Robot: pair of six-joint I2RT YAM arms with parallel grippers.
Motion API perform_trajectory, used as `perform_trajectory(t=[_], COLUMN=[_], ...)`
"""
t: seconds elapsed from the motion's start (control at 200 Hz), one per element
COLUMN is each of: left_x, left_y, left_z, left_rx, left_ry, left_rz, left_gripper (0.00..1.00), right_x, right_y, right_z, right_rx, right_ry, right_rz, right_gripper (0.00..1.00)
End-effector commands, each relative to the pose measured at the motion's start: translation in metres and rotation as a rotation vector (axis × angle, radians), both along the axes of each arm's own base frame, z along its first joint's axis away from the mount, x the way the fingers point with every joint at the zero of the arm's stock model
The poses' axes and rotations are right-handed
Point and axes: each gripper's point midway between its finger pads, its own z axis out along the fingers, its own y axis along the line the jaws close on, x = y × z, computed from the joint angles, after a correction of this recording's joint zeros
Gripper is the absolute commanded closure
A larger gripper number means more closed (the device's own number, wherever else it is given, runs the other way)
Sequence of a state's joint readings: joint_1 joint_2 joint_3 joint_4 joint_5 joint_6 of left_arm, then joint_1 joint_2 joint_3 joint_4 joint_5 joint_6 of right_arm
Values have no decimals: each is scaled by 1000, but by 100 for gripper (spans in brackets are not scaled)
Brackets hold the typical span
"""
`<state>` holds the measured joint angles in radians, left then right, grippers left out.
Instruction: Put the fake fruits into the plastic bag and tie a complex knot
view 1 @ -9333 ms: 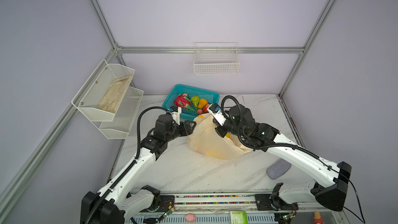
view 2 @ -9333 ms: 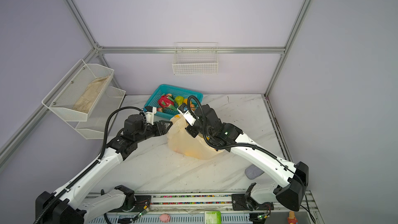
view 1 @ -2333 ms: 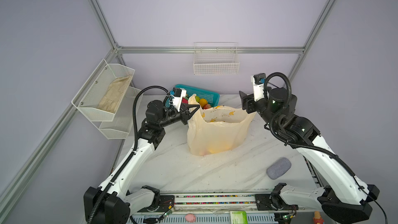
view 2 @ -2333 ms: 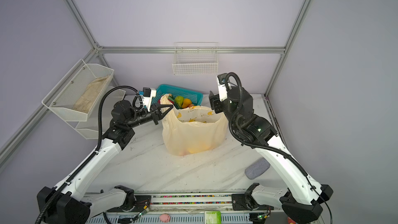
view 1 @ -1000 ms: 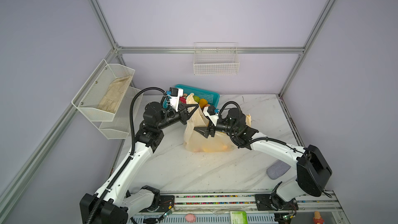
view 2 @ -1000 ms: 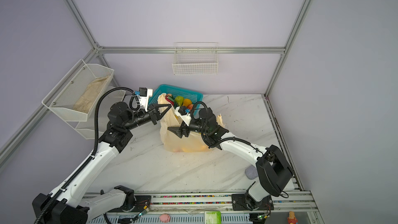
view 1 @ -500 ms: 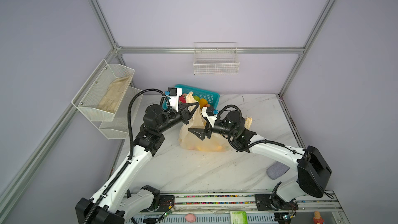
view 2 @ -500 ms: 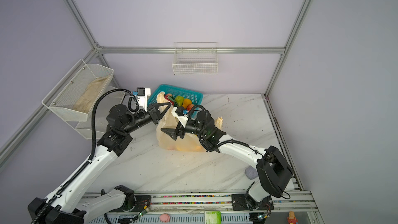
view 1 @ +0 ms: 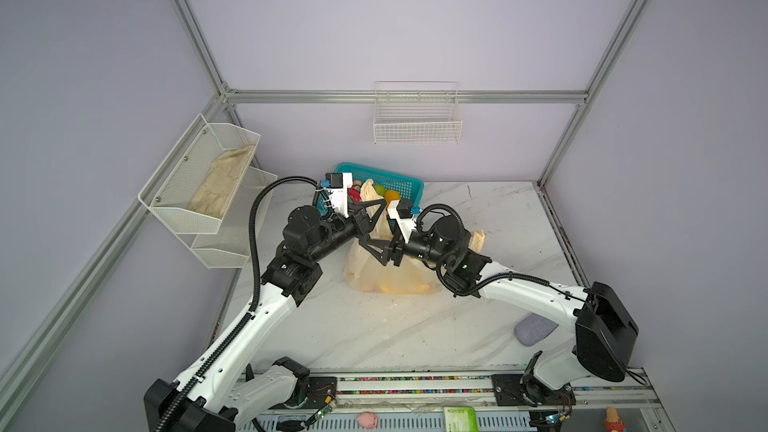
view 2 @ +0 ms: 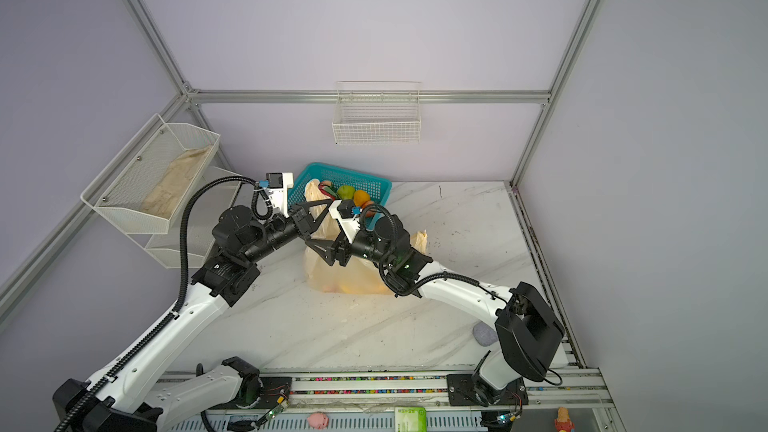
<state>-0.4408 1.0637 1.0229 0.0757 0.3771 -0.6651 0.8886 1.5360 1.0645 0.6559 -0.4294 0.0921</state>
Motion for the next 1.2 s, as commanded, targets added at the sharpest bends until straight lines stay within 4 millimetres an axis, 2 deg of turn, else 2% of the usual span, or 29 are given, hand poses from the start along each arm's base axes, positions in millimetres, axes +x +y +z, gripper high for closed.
perform_trajectory(t=[0.0,0.045,0.145,0.215,0.305,0.38,0.465,0.615,0.7,0.91,0.975,1.08,1.135,1.195], left_x=[-1,-1,-1,-2,-7,-13,-19,-24,-26,-34,-35,-33,-33,-32], left_y=[7,8,11,12,9,8,4,-4,-4,-8,-10,-12,-12,-11], left_z=[0,0,-1,-1,3,6,9,13,19,28,27,22,22,23], left_rx=[-61,-69,-75,-67,-25,26,105,222,236,211,205,202,195,179], left_ry=[22,30,28,19,-34,-90,-153,-205,-223,-248,-240,-220,-209,-192], left_rz=[38,44,60,61,33,0,-50,-119,-125,-162,-182,-193,-192,-182], left_gripper=[100,100,100,100,82,67,54,47,48,64,71,90,100,100], right_x=[9,11,13,12,6,-4,-13,-21,-20,-8,-4,3,9,14], right_y=[1,1,-2,-6,-9,-10,-10,-20,-27,-41,-43,-44,-47,-48], right_z=[-9,-14,-25,-31,-36,-40,-46,-44,-44,-50,-51,-49,-49,-44], right_rx=[74,82,66,36,-10,-65,-128,-161,-180,-250,-272,-290,-306,-281], right_ry=[40,39,25,-3,-32,-73,-94,-122,-132,-119,-118,-113,-107,-72], right_rz=[-62,-73,-99,-110,-101,-47,26,98,105,89,73,35,-5,-40], right_gripper=[35,41,65,78,92,95,98,100,100,100,100,100,94,80])
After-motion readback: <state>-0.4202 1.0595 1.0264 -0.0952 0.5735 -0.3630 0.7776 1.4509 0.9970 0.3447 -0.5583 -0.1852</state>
